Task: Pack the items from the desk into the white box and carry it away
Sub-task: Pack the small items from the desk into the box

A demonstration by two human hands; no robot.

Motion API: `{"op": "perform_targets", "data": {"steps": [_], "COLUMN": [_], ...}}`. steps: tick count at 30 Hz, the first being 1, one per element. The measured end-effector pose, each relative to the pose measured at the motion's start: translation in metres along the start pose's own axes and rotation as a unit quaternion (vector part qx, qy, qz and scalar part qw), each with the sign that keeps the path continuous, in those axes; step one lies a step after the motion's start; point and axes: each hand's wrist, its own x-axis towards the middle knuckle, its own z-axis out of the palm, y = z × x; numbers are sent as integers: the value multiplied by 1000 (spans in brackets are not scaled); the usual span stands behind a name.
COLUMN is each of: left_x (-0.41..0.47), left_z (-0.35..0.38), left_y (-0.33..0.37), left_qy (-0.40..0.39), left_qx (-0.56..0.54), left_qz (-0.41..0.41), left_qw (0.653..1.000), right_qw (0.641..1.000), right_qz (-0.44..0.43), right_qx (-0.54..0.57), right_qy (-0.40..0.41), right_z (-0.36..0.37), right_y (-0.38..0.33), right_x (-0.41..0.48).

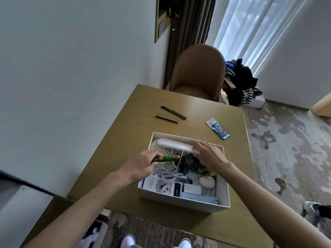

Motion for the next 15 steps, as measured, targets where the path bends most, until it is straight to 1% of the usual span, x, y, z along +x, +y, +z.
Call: {"op": "perform_targets", "data": {"steps": [2,4,7,9,12,15], "left_x": [-2,-4,-5,-4,0,7], "left_z": [3,7,13,14,16,19], "left_y": [-1,0,5,8,12,16], "left_qy": [-8,-14,-35,-44,-55,-79], "left_qx": [-5,-8,1,6,-2,-9], "left_qz": [11,29,64,74,78,85], "left_qw": [1000,999,997,996,995,993], "right_qw": [999,996,991,990,992,992], "right_qz": [-16,-9,25,60,91,108], "right_qx": [-49,-84,-123,-122,-83,58], "right_qy": [-3,9,36,37,20,-26], "right_z": [2,5,5,4,3,-2], "right_y": [-3,-3,-10,-19,-28,-27], "right_x": [-2,-6,-5,0,9,9]}}
